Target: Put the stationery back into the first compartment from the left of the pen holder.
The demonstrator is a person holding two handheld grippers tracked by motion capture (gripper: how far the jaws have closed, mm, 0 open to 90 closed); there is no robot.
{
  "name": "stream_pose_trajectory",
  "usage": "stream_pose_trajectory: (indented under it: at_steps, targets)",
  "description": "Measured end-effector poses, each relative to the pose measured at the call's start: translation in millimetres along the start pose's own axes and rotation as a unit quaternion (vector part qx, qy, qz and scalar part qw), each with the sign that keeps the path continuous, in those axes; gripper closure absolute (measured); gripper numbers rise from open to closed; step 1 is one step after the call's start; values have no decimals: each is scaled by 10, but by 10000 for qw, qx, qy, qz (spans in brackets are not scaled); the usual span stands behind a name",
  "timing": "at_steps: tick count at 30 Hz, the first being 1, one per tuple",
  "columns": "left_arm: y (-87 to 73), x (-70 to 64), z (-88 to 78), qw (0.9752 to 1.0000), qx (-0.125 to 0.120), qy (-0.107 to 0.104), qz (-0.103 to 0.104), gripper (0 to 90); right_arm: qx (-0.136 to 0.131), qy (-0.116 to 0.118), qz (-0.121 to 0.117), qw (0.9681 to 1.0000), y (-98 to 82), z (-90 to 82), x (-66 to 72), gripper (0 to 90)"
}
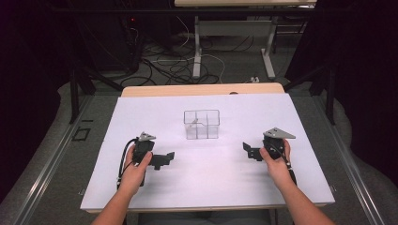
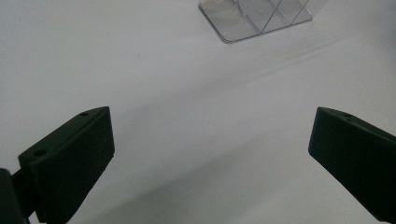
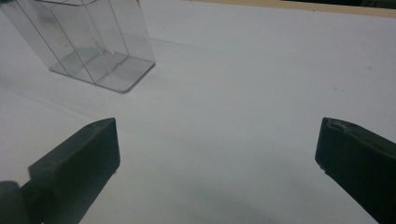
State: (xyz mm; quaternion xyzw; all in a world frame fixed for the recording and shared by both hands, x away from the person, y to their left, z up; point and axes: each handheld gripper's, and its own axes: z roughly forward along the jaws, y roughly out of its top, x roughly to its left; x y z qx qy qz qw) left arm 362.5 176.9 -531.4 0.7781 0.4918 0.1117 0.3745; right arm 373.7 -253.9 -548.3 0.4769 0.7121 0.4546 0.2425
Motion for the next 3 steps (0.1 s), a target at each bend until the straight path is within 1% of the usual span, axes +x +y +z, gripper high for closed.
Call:
stream_pose_trajectory:
  at_steps: [3]
  targets:
    - [2,8,2,10000,6,21,-18,3,29,19,13,10000,-6,10,-5,0]
